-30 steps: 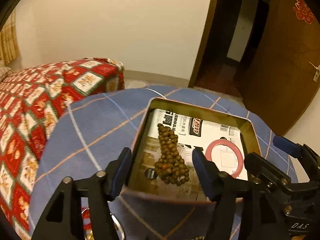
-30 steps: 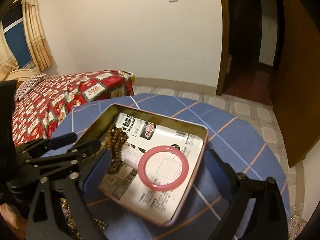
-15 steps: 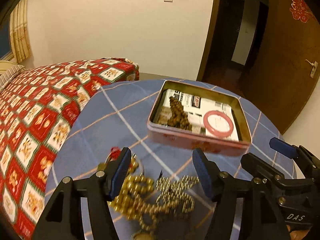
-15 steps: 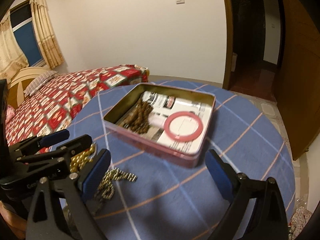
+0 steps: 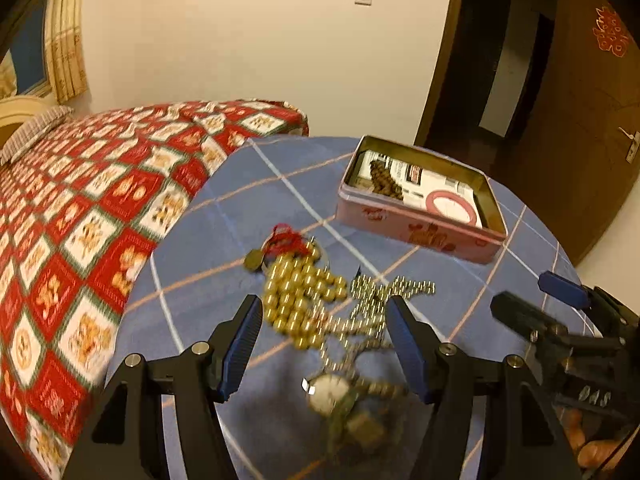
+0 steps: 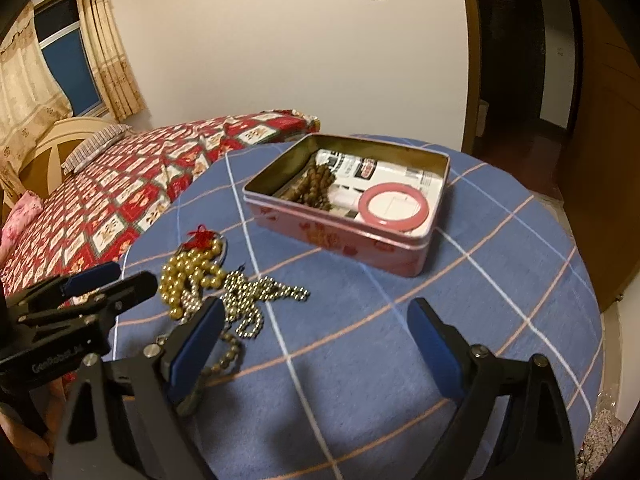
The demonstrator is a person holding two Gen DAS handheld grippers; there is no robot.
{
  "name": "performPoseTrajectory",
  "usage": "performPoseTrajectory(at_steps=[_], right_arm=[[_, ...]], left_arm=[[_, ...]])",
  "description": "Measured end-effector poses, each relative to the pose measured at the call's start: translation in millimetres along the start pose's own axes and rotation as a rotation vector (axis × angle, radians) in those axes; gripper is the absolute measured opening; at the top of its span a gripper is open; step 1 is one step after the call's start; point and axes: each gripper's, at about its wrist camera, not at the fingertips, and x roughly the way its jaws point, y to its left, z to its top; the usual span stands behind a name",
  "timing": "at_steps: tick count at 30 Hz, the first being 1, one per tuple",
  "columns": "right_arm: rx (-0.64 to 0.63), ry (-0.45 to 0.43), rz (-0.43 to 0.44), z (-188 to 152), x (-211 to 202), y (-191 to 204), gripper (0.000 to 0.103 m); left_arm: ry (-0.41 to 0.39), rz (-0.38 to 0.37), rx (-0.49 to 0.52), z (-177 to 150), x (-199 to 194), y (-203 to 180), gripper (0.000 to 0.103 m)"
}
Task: Organize jewelry
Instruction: 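Move the left gripper to the green jade bangle while the right gripper approaches the dark bead bracelet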
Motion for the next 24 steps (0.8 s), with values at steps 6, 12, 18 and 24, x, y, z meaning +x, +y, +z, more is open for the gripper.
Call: performPoseTrajectory(at_steps=[6,12,18,24], right_arm=[[-0.003,0.007,0.023,-9.0,-6.8,4.5,0.089],[-0.023,0.022,0.031,-19.5,-7.5,13.3,0.087],[-0.013,0.028,0.034,-20.6,-6.7,15.4,0.087],[-0.024,0.032,0.032,-23.7,-4.9,20.3,0.087]], left_arm=[[0.038,-0.02,-0.013,-29.2,-7.1,11.4,0.064],[0.07,-0.044,-0.047,-56.7,-5.4,26.4,0.064],[0.114,-0.023,-0.018,-67.0,3.7,20.6,0.064],[0.115,0.058,0.084,-70.7,9.6,3.2,0.064]])
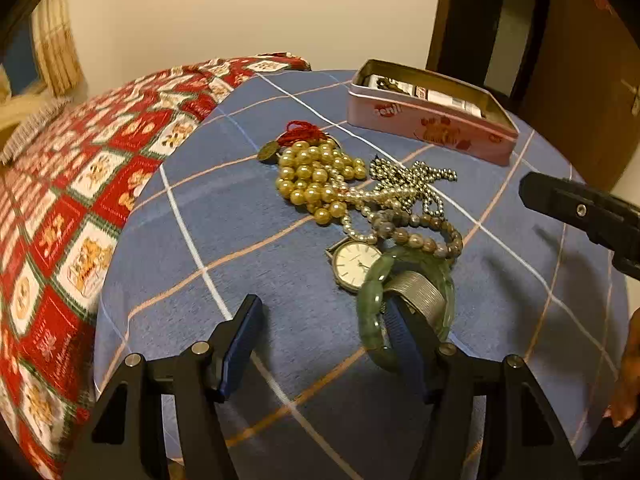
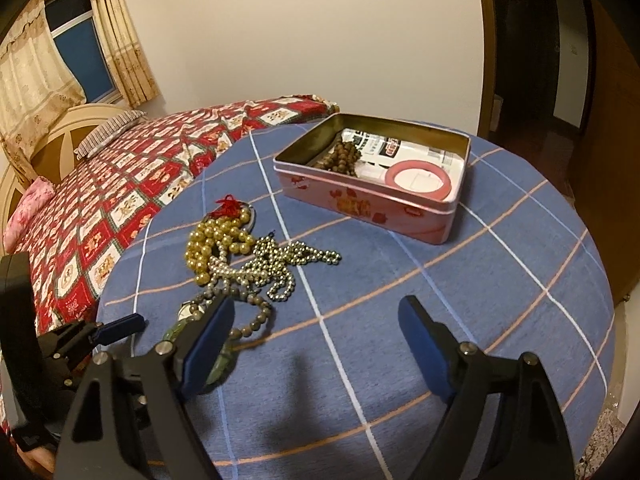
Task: Organize jewelry
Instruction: 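Move the left gripper to the green jade bangle while the right gripper approaches the dark bead bracelet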
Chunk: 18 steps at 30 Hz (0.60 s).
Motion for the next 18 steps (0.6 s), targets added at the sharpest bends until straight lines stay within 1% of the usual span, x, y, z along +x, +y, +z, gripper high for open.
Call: performPoseTrajectory(at_steps=[1,2,3,4,5,7,8,11,14,18], right_arm=[[0.0,0.004,0.0,-1.0,0.9,0.4,0.086],[0.0,0.007,0.002,-1.6,1.0,0.4,0.085],[0.002,0.011,0.004,-2.4,1.8,0.5,0.084],[0.004,0.015,0.005,-3.0,2.3,0.2,0.084],[0.007,0.019,0.004,-3.5,3.2,-0.5,0.084],[0.013,0.023,0.007,-3.6,4.3,-2.2,0.083],[0.015,0.024,0.009,-3.5,4.2,-2.7,0.083],[0.02,0.026,0.008,-3.8,4.3,-3.6,0.083],[0.027,0.03,0.016,-4.3,5.2,-4.0,0.082],[0.013,0.05,0.032,-6.0,10.3,0.3,0.071]], left_arm=[[-0.004,-0.001,0.004,-0.4,0.4,-0.5,0.063],[-0.003,-0.022,-0.001,-1.0,1.0,-0.9,0.049],[-0.001,-0.062,-0.013,-1.5,0.9,0.0,0.041],[0.003,-0.099,-0.027,-1.2,1.0,1.3,0.029],[0.006,-0.104,-0.033,-1.0,1.0,1.7,0.021],[0.009,-0.084,-0.021,-0.8,1.1,0.0,0.013],[0.006,-0.086,-0.022,-1.1,0.6,0.5,0.01],[-0.025,-0.099,-0.042,0.9,-8.7,4.4,0.009],[-0.09,-0.115,-0.043,8.5,-27.9,8.5,0.009],[-0.171,-0.116,-0.055,19.9,-49.1,15.5,0.009]])
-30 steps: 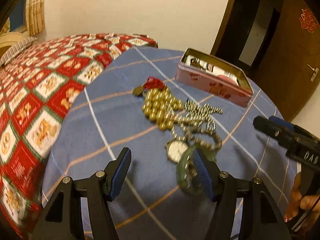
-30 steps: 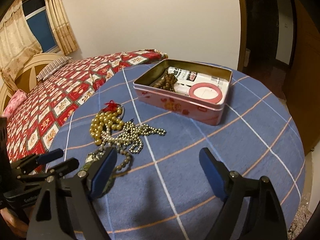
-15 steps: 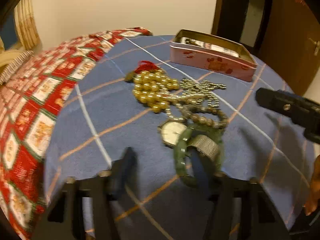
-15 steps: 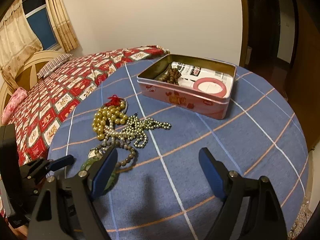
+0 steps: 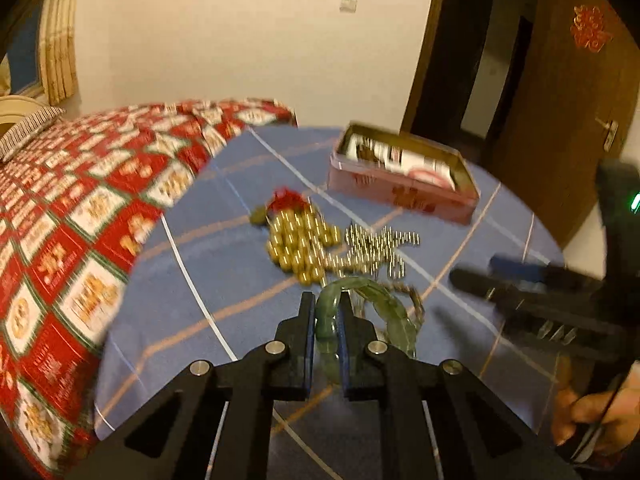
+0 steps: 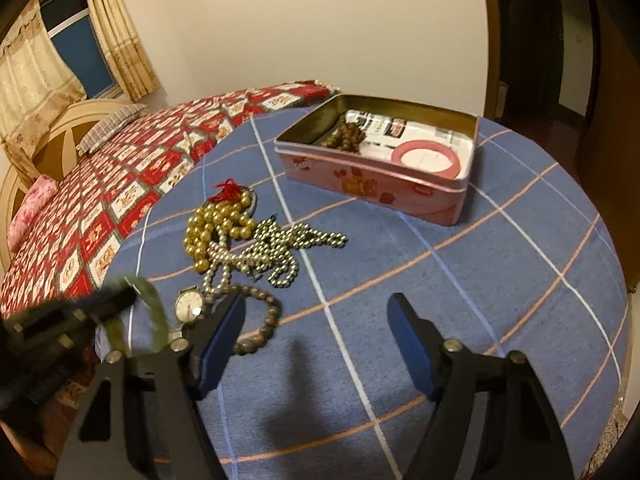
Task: Organize jewelry
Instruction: 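Move the left gripper to the green jade bangle while the right gripper approaches the dark bead bracelet, then grasp the green jade bangle with the left gripper while the right gripper grasps the dark bead bracelet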
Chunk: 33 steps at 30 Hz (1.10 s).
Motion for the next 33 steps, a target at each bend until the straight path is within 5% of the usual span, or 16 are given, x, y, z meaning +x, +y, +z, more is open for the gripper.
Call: performPoseTrajectory(at_steps=[9,13,20,22,33], right_arm=[[-0.067,0.066,-0.001,-4.8,24.5,16.4,0.065],[-0.113,0.112,-0.033,-6.1,41.3,29.4,0.046],[-0.222,0.107,-0.122,-6.8,46.4,44.6,0.029],[-0.239,0.108,-0.131,-6.6,46.4,45.5,0.012],[-0.147,0.031,-0.121,7.8,18.4,26.5,0.011]], left_arm=[[-0.053,0.004,-0.07,16.2,-9.5,16.6,0.009],[-0.041,0.001,-0.074,14.1,-4.3,18.1,0.009],[-0.022,0.0,-0.092,10.9,0.7,21.9,0.009],[-0.024,0.002,-0.088,11.0,-0.4,21.0,0.009],[-0.045,-0.012,-0.086,20.4,-3.3,12.9,0.009]])
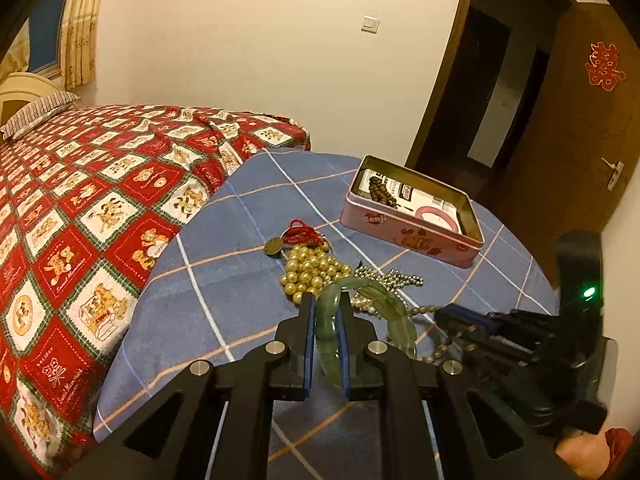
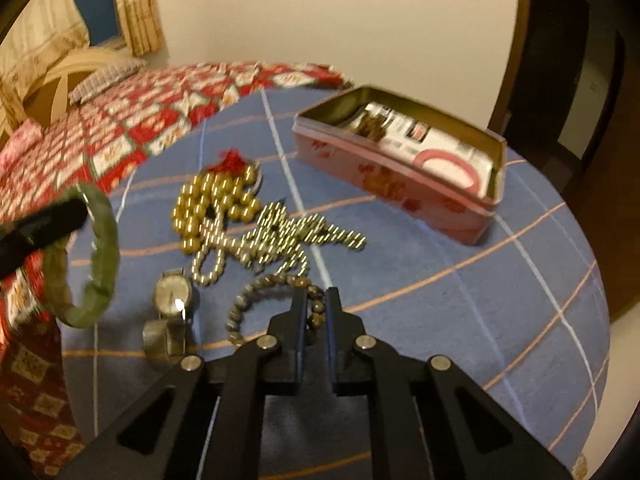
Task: Organize jewelry
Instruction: 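Carry the jade bangle and dark bead bracelet over the tin with both grippers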
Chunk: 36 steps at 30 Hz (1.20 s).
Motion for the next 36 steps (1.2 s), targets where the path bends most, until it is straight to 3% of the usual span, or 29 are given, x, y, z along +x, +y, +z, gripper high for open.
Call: performPoseTrajectory(at_steps=[16,25,36], right_arm=[[0.175,-0.194,0.062,30.7,-57.5,-57.4,0.01],[0.168,-0.213,0.032,48.9,-57.1,-68.7,0.01],[0.165,-0.258,-0.009,88.9,-52.4,-84.8,0.01]], left_arm=[[-0.033,-0.059,0.046,26.1,10.9,-35.7,0.009],[-0.036,-0.091,0.06,44.5,29.1,-53.9,0.009],[-0.079,-0.106,0.066,89.2,53.8,-65.9,0.009]])
